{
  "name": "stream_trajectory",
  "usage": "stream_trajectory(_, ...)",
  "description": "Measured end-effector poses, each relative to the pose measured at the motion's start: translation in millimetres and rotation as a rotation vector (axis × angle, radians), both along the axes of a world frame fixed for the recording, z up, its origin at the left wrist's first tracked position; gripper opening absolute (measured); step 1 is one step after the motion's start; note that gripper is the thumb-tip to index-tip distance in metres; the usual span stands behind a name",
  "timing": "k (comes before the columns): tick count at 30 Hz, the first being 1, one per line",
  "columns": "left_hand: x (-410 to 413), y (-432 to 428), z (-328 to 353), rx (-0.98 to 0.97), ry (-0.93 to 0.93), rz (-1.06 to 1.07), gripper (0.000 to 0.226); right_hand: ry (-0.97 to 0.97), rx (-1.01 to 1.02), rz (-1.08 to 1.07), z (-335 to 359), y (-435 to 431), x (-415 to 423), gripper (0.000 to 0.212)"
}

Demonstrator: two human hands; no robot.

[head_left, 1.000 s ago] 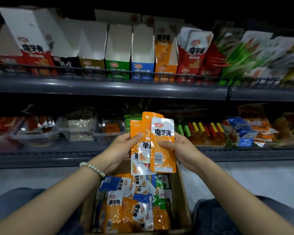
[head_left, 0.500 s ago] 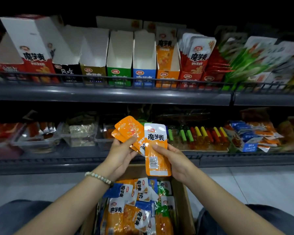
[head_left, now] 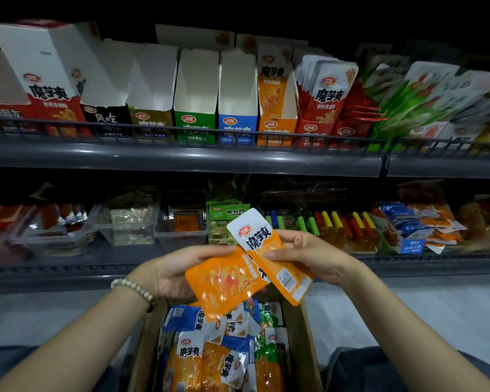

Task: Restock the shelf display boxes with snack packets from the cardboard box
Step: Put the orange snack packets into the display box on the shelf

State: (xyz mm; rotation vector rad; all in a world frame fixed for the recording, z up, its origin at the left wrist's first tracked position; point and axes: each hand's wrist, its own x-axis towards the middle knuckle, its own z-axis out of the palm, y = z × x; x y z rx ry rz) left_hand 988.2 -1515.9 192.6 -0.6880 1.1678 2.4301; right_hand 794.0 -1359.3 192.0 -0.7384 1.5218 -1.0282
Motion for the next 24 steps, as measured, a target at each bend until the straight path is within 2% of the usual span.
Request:
stream_trajectory(3,-3,6,1,-0.148,-0.034,0.015,0.038,-0.027,-0.037,-0.161,-3,-5,3,0.041)
stream_trajectory(7,-11,9,2,-0.19,0.001,0.256,0.031,-0.09,-0.092,-0.406,-8,-8,6,0.029)
stream_trajectory(10,-16,9,-3,-0.179,0.023,0.449,0.022,-0.115,-0.127,-0.496,-11,-11,10,0.025)
stream_trajectory(14,-20,11,-15,-0.086,0.026,0.618,0.02,-0.082,-0.134,-0.498,-8,-15,15,0.019)
stream_trajectory(18,-21,16,-18,-0.089,0.022,0.595,0.016,0.018,-0.118,-0.48,-7,-20,21,0.017)
stream_trajectory(21,-24,22,-18,-0.108,0.026,0.569,0.021,0.101,-0.11,-0.431,-7,-27,31,0.028)
stream_trajectory(24,-25,24,-18,-0.12,0.061,0.514,0.035,0.089,-0.096,-0.361,-4,-30,44,0.044)
